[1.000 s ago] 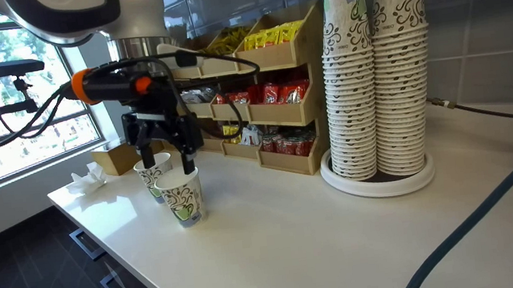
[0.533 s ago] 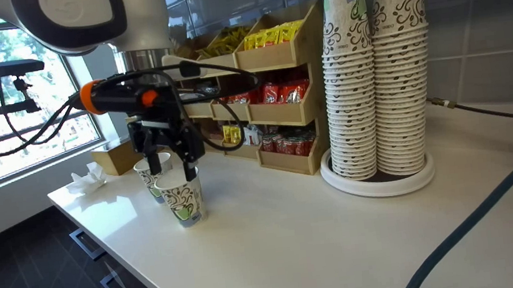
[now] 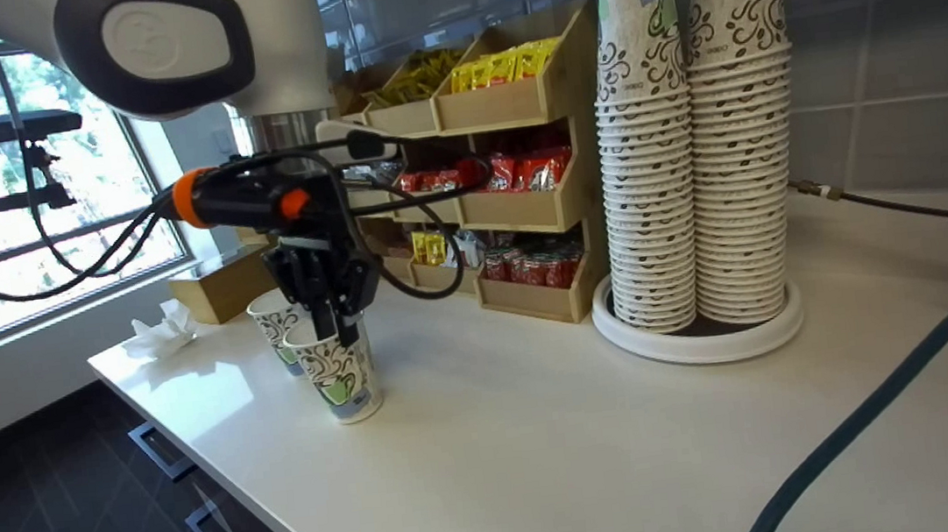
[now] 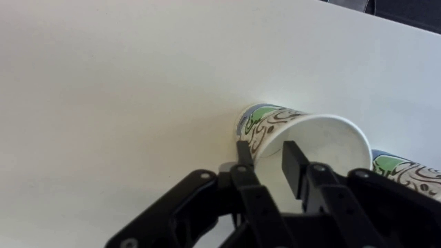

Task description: Lift the cup on the right and put it inside the cup on the left

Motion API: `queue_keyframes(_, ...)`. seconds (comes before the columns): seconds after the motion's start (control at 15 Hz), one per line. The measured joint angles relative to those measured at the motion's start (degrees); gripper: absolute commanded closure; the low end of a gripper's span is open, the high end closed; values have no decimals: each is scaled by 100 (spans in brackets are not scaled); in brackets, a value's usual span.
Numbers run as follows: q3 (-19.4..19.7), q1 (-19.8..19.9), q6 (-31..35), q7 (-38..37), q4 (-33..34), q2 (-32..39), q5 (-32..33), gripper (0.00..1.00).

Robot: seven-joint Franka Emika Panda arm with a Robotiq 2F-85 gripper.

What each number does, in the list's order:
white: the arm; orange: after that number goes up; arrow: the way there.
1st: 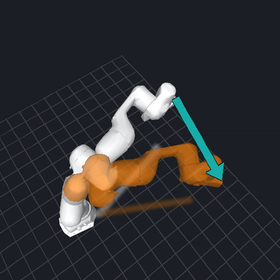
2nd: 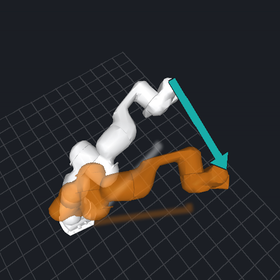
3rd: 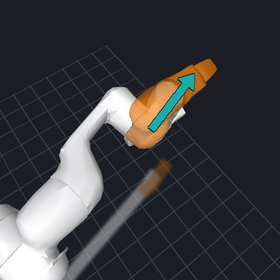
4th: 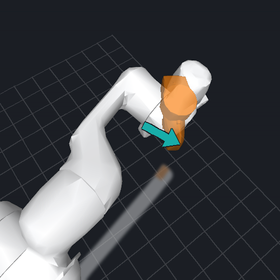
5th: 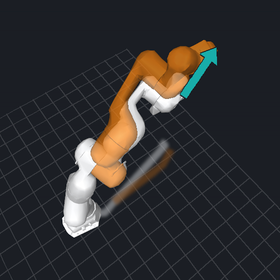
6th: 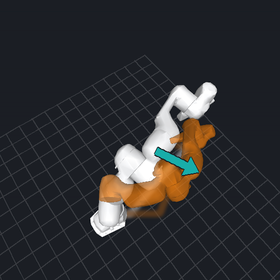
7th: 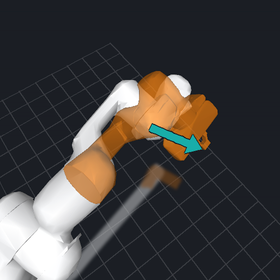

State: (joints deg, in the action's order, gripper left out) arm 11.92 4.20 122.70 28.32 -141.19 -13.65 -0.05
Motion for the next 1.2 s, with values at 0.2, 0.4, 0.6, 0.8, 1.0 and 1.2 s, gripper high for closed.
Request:
queue_keyframes(0.2,-1,0,106,-26,0,72,-23,100)
queue_keyframes(0.4,-2,0,151,-70,2,97,-46,99)
queue_keyframes(0.6,-2,0,152,-139,10,97,-48,99)
queue_keyframes(0.8,-9,1,71,-236,146,62,-48,99)
queue_keyframes(1.0,-31,2,-457,-301,469,-100,-47,99)
queue_keyframes(1.2,-83,2,-1228,-349,875,-350,-43,99)
